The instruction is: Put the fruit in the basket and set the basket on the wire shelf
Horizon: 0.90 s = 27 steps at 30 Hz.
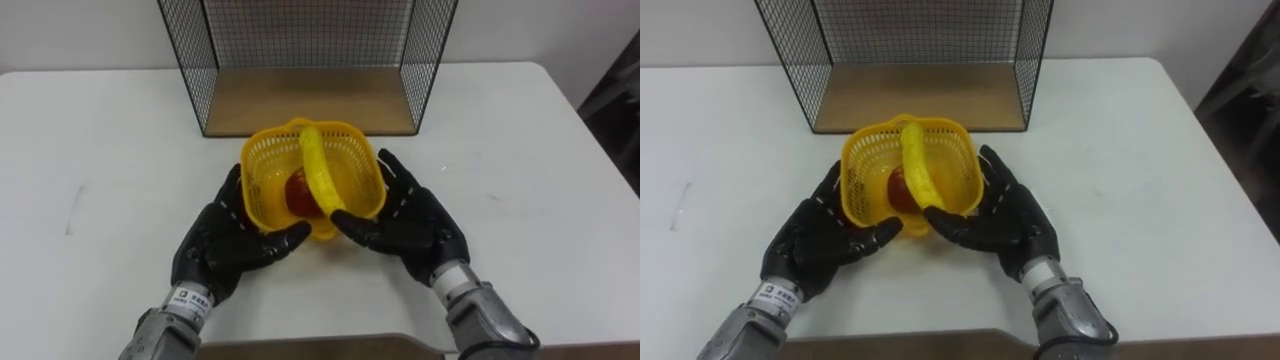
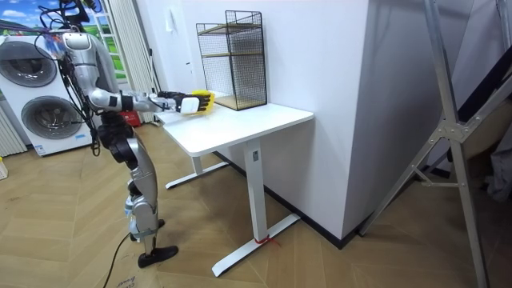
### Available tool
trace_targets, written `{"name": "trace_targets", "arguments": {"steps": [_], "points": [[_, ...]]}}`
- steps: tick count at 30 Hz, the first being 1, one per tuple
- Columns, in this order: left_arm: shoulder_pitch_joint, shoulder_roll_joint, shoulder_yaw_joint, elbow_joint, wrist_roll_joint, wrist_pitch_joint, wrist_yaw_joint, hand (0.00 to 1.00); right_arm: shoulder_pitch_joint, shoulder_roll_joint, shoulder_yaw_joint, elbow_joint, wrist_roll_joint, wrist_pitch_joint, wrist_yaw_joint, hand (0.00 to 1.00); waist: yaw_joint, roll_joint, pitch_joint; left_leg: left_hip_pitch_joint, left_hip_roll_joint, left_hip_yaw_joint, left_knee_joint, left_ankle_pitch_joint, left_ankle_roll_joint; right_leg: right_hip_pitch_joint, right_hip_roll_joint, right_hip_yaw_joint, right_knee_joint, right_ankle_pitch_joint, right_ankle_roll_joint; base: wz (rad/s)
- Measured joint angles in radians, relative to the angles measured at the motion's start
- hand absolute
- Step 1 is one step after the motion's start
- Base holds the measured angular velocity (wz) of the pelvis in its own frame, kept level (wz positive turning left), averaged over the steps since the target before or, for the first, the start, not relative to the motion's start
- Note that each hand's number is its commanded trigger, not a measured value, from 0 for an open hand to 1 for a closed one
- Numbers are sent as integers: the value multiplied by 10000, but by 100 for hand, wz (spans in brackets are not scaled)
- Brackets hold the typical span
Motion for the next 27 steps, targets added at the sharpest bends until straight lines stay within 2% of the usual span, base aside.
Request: {"name": "trace_targets", "arguments": {"steps": [6,16,22,27], "points": [[-156,10,20,-1,2,169,9,0,-704,-138,-186,-2,58,107,-1,0,-73,-86,-15,-53,-2,-83,6,1,-1,9,-4,-100,-37,-1,1,4],[-329,20,438,0,178,374,13,0,-722,-159,-969,46,-364,249,-141,0,-170,-142,-29,30,-3,-67,-9,2,-2,70,0,-84,-45,0,0,0],[-424,12,436,52,285,385,14,0,-729,-144,-928,580,-1012,318,-168,0,-149,-164,-27,77,0,24,-23,3,0,65,0,7,-18,1,0,-4],[-676,-74,374,265,280,461,82,0,-776,-83,-499,739,-1005,320,-369,0,-137,-174,-32,88,7,32,-3,3,1,60,2,19,-6,4,-4,0]]}}
